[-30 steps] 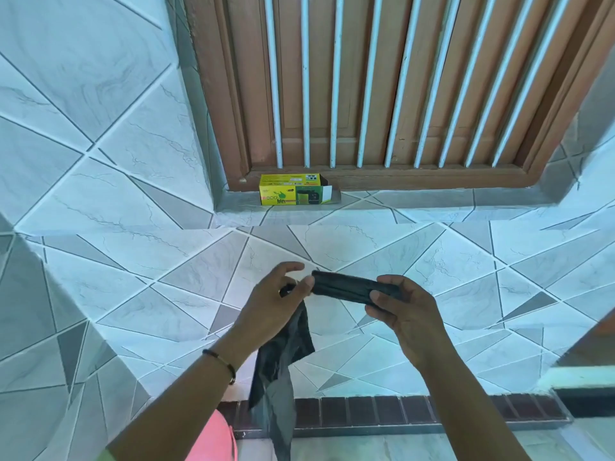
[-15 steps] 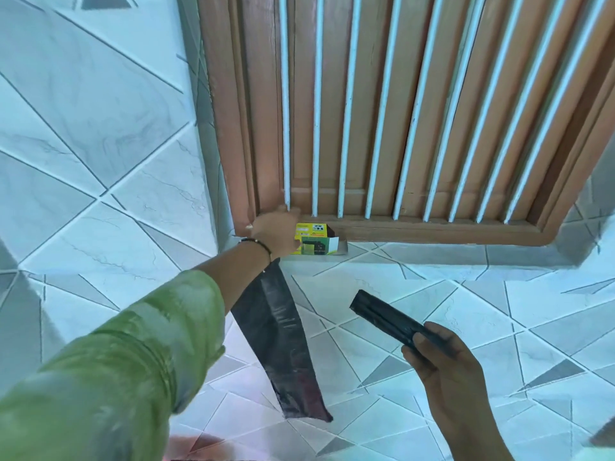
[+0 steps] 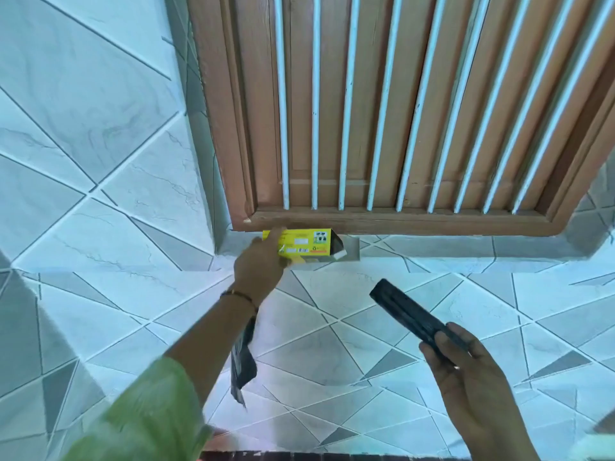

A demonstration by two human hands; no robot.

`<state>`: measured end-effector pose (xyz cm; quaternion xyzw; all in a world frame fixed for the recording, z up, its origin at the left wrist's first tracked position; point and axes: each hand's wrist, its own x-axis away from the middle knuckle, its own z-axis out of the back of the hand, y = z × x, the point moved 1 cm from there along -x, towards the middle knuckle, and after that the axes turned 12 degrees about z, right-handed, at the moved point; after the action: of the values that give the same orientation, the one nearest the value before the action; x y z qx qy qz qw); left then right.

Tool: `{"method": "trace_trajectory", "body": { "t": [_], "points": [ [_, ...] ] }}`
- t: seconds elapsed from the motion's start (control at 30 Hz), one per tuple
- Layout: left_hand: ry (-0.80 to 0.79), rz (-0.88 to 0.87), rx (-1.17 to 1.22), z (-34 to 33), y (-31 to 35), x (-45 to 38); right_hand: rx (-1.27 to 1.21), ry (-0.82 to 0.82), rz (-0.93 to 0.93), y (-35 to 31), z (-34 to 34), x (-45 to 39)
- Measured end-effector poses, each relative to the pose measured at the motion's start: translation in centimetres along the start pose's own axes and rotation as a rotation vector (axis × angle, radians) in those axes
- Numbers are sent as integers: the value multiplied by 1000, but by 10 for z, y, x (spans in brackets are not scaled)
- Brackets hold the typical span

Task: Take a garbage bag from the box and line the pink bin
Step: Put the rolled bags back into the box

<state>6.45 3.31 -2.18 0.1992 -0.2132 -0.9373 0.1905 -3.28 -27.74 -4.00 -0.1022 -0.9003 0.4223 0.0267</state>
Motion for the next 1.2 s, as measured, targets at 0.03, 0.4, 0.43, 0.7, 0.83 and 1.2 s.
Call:
{"method": "trace_trajectory", "body": {
  "t": [0.03, 0.4, 0.43, 0.7, 0.83, 1.2],
  "points": [
    [-19, 12, 38, -1, -3, 19, -5, -10, 22, -2, -4, 0],
    [-240, 141, 340, -16, -25, 146, 706, -312, 479, -10, -20, 17],
    [-239, 147, 328, -15, -27, 147, 734, -353, 497, -10, -18, 20],
    [-322, 95, 204, -9, -31, 164, 861, -592, 464, -23, -3, 42],
    [-337, 53, 164, -8, -29, 179, 864, -462, 440, -21, 7, 50],
    [-250, 125, 243, -1, -28, 223, 881, -264, 529, -9, -2, 81]
  ]
}}
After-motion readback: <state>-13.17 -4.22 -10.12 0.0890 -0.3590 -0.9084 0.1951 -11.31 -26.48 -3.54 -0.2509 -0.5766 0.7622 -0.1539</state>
